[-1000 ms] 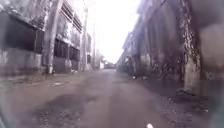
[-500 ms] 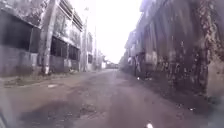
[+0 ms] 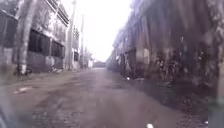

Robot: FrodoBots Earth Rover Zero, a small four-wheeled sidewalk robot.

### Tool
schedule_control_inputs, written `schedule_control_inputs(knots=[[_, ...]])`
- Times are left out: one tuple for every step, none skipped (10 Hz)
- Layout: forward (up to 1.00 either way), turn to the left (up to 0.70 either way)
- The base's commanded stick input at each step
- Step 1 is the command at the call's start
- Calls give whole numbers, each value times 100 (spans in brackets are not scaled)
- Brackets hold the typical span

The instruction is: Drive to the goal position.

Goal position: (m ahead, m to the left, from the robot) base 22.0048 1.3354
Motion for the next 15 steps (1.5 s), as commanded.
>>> schedule_control_inputs(knots=[[100, 0], [100, 0], [100, 0], [100, 0], [100, 0], [100, 0], [100, 0], [100, 20], [100, 0], [100, 0], [100, 0], [100, 0], [100, 0], [100, 0], [100, 0]])
